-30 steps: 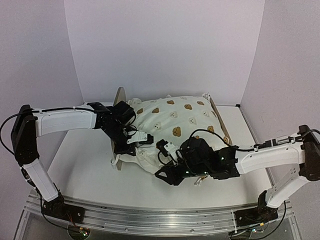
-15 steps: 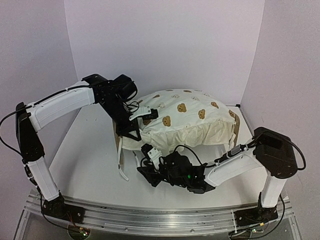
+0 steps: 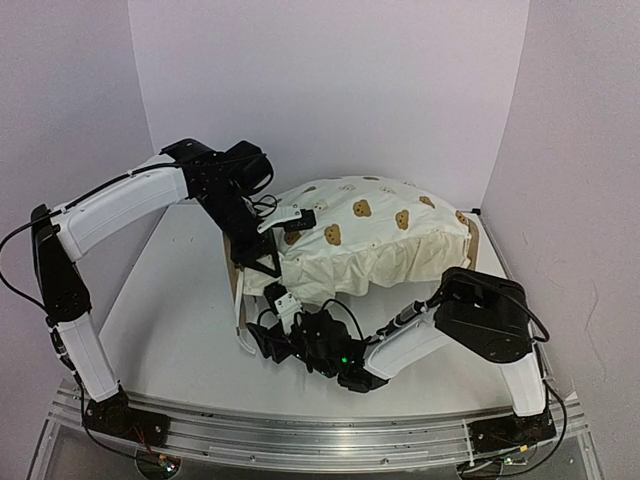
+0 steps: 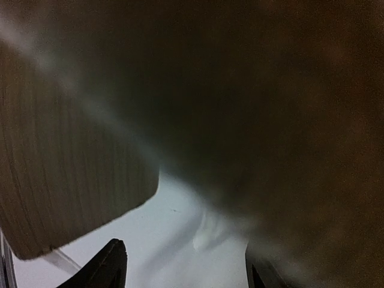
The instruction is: Set up the pet bed
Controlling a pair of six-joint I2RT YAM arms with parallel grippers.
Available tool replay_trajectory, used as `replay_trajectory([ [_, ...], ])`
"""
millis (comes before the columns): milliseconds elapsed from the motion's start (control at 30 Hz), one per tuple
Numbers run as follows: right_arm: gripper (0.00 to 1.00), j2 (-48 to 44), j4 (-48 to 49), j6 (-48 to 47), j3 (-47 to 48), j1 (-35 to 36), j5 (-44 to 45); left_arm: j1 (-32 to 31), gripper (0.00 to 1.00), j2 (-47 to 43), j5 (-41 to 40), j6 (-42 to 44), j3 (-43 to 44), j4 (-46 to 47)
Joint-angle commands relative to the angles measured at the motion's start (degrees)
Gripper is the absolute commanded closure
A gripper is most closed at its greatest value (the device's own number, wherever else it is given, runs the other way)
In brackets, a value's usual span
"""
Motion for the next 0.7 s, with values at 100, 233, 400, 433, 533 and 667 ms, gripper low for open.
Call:
replay_trajectory([
  [100,0.33,4.78,7.66,3.13,5.78,-1.40,1.47,0.22,1.00,-3.06,7.71,-2.24,9.03,9.88],
  [233,0.37,8.23,7.77,2.86,9.58,-1.53,2.65,0.22,1.00,-2.88,8.66,-3.04,9.59,9.79],
  [400,0.57,11.92,7.81,3.00,14.27,-2.34,7.07,0.21,1.00,-2.63,10.01,-3.67,10.47,9.47],
  [433,0.58,12.32,7.81,3.36,14.68,-2.65,8.14,0.21,1.00,-2.59,10.38,-3.97,10.71,9.34],
  [533,0.58,13.55,7.81,4.23,16.23,-3.65,8.73,0.23,1.00,-2.69,11.38,-4.43,10.79,9.23],
  [667,0.60,15.74,7.81,5.78,19.30,-4.58,7.96,0.21,1.00,-2.72,11.76,-4.75,10.69,9.49],
])
